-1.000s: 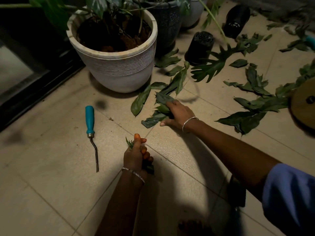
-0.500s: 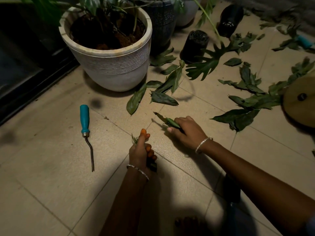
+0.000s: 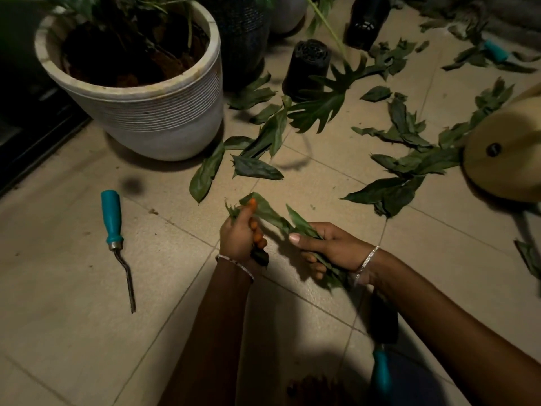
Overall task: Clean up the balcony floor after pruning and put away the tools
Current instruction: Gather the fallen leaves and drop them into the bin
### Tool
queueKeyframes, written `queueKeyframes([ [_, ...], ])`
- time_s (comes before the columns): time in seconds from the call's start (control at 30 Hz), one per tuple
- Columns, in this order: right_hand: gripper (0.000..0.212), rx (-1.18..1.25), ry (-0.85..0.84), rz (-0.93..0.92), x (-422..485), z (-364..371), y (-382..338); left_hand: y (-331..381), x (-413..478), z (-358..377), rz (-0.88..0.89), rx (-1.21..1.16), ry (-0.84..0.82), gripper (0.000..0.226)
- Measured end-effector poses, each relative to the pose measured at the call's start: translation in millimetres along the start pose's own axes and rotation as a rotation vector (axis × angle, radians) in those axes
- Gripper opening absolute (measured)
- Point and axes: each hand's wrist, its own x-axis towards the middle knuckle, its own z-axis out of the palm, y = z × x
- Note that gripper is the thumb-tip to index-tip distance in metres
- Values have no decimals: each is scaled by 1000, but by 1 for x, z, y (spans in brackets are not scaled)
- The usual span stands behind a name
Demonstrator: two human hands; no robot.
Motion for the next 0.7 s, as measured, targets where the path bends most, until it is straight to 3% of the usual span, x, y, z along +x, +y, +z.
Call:
queueKeyframes([
  [0.07,29,119,39,57,2,-8,-1,8,12,-1,-59,-96,88,26],
  [0.13,19,326,100,88,3,-13,-7,17,15,-4,-113,-83,151,25],
  [0.27,15,819,30,25,7,-10,-14,43,6,-2,-131,-148,93,20],
  [0.33,23,947,10,-15,10,-2,-16,57,0,-2,-155,-208,59,14],
  [0.43,24,981,51,-46,9,15,-23,73,-11,-1,-217,-298,23,12],
  [0.7,22,927,162,-2,-46,82,-71,108,-115,-7,-171,-102,-20,19],
])
